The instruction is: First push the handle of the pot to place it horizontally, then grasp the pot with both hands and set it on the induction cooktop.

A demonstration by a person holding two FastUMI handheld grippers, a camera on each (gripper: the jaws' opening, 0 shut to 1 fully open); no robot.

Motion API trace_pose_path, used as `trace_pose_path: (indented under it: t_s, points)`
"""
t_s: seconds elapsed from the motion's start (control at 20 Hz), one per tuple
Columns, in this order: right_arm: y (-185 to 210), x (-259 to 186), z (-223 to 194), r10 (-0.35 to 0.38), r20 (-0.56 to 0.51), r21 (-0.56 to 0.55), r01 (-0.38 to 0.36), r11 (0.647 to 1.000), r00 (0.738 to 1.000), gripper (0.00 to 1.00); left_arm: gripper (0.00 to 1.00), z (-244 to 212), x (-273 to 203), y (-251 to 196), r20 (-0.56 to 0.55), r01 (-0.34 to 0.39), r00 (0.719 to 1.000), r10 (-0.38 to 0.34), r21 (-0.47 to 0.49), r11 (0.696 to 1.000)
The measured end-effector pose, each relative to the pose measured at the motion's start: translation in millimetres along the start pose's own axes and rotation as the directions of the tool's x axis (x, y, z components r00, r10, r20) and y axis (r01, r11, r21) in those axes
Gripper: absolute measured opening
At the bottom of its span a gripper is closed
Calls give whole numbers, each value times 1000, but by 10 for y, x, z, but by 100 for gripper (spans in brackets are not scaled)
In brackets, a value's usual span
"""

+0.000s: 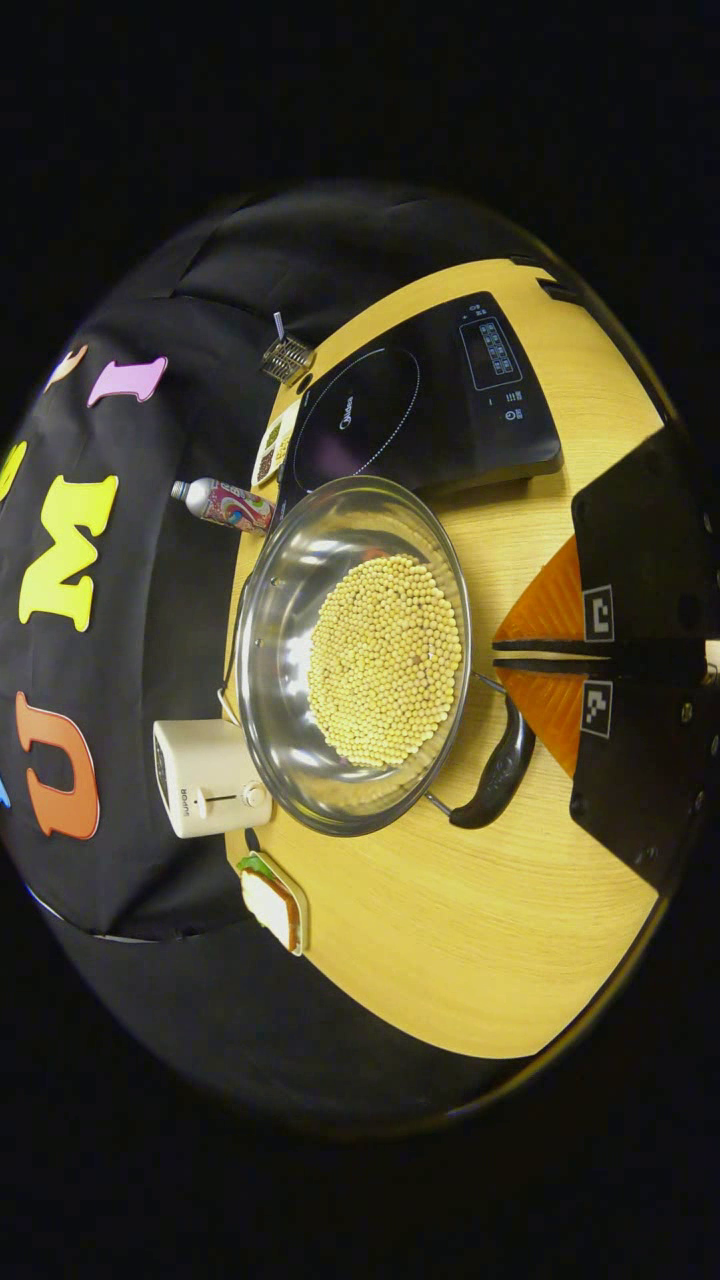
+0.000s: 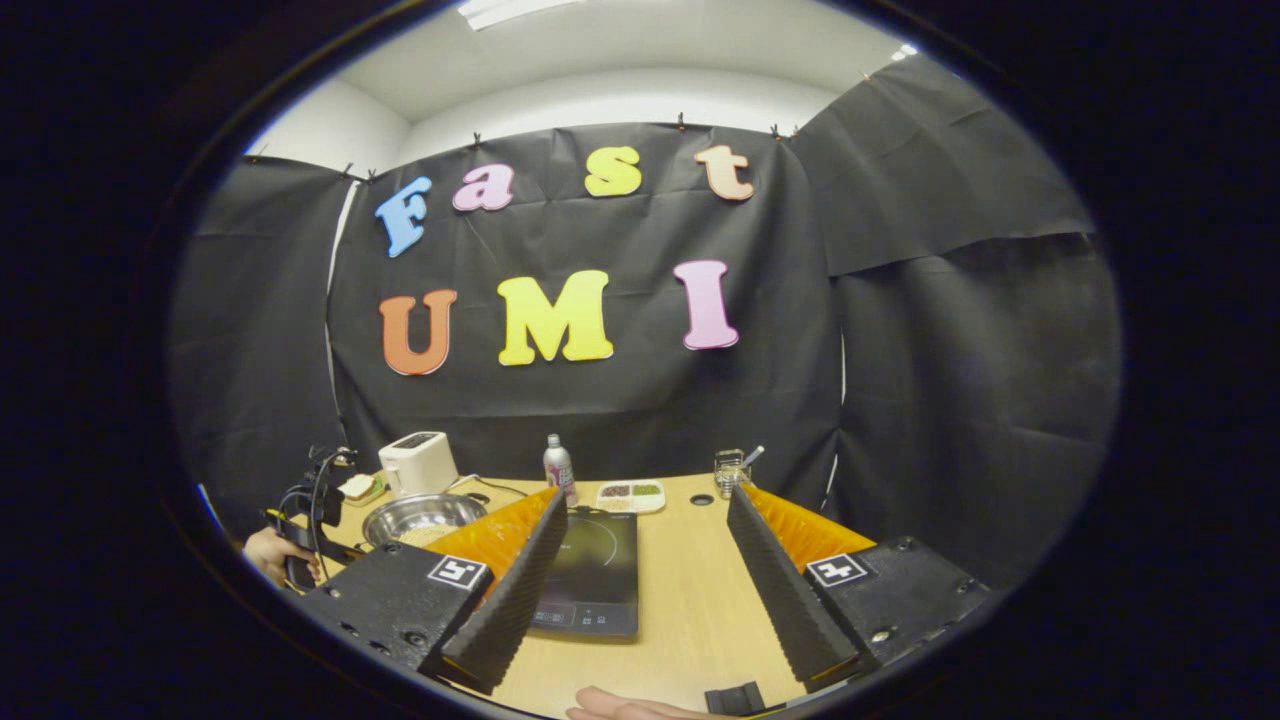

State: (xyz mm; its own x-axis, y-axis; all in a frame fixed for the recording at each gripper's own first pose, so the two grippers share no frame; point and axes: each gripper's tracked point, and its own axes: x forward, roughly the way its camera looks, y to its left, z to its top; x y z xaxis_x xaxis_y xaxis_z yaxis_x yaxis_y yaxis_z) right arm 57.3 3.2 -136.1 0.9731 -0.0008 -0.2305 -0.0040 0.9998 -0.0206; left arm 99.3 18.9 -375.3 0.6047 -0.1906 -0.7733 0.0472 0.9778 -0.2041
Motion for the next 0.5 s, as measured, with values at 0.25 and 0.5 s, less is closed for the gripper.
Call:
trace_pose_path:
  t_s: [0.25,0.5]
  points:
    - [7,92,-88,-2,-25,1,2,1000,1000,100,0,25,13,178,15,-31,999,31,-5,999]
    - [-55,248,-83,-24,-45,-15,23,1000,999,97,0,89,94,390,10,-52,999,53,-37,998]
